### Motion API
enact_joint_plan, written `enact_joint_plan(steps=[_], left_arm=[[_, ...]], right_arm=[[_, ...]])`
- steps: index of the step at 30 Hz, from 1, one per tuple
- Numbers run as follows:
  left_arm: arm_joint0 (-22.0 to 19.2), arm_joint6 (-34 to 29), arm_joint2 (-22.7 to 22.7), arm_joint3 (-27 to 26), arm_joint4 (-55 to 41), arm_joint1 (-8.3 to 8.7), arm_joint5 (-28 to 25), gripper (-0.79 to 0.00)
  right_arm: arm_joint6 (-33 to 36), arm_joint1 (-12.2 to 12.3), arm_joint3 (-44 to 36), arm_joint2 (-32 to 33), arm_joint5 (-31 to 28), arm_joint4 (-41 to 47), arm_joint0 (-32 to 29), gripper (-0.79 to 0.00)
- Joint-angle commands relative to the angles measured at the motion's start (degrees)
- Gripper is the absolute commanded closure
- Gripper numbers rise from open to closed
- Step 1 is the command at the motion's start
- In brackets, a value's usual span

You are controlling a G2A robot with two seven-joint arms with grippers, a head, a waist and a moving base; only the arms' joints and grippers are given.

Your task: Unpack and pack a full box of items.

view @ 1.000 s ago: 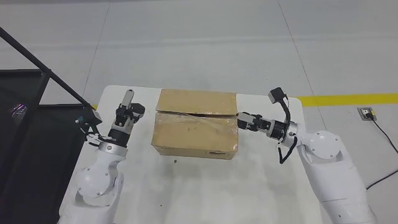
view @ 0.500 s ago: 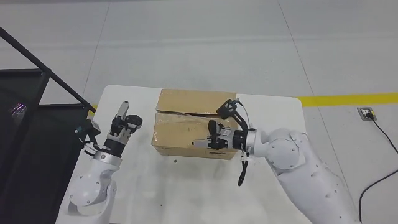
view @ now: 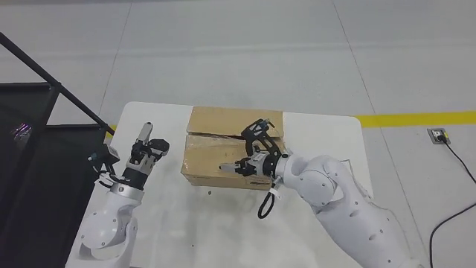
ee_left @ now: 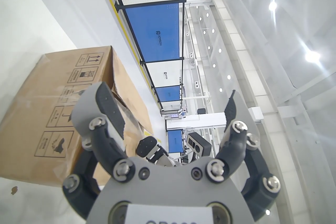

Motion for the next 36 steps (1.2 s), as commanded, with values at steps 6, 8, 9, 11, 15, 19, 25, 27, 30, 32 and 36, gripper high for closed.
enact_joint_plan(steps=[6, 8, 9, 11, 15, 19, 25, 27, 30, 32, 36], left_arm=[[0.3, -0.2, 0.0, -0.3, -0.2, 0.08, -0.2, -0.785], [0.4, -0.1, 0.1, -0.3, -0.1, 0.09, -0.2, -0.785], [0.4, -0.1, 0.1, -0.3, -0.1, 0.1, -0.2, -0.785], [0.4, 0.0, 0.2, -0.3, -0.1, 0.1, -0.1, -0.785], [0.5, 0.2, 0.7, -0.5, 0.2, 0.1, -0.1, -0.785], [0.5, 0.0, 1.1, -0.6, 0.5, 0.11, -0.1, -0.785], [0.1, -0.4, 2.1, -0.5, 1.1, 0.12, 0.2, -0.785], [-0.1, -0.6, 2.5, -0.4, 1.4, 0.12, 0.3, -0.785], [-0.7, -0.9, 3.1, 0.0, 1.5, 0.1, 0.6, -0.785], [-1.5, -1.4, 3.5, 0.7, 1.2, 0.09, 1.1, -0.785], [-3.9, -3.0, 4.1, 3.0, 0.6, 0.11, 2.1, -0.785]], right_arm=[[-5.2, -0.2, -2.0, 0.4, 4.9, -4.4, -1.3, -0.785], [-6.1, -0.2, -2.2, 0.8, 5.5, -4.9, -1.6, -0.785], [-6.4, -0.3, -2.2, 1.0, 6.1, -5.1, -1.7, -0.785], [-6.8, -0.4, -2.2, 1.2, 7.0, -5.1, -1.7, -0.785], [-7.5, -0.6, -1.5, 2.2, 6.7, -3.0, -1.4, -0.785], [-7.5, -0.4, -0.4, 4.4, 5.1, 0.3, -1.6, -0.785], [-5.6, -0.4, 2.6, 7.2, 2.3, 6.9, -0.9, -0.785], [-3.9, -0.3, 4.0, 8.4, 0.4, 10.4, -0.7, -0.785], [1.6, -0.1, 7.2, 10.3, -2.2, 17.5, 0.5, -0.785], [4.9, 0.0, 9.9, 11.3, -3.8, 21.5, 1.6, -0.785], [8.9, 0.0, 15.3, 12.3, -4.3, 27.6, 4.0, -0.785]])
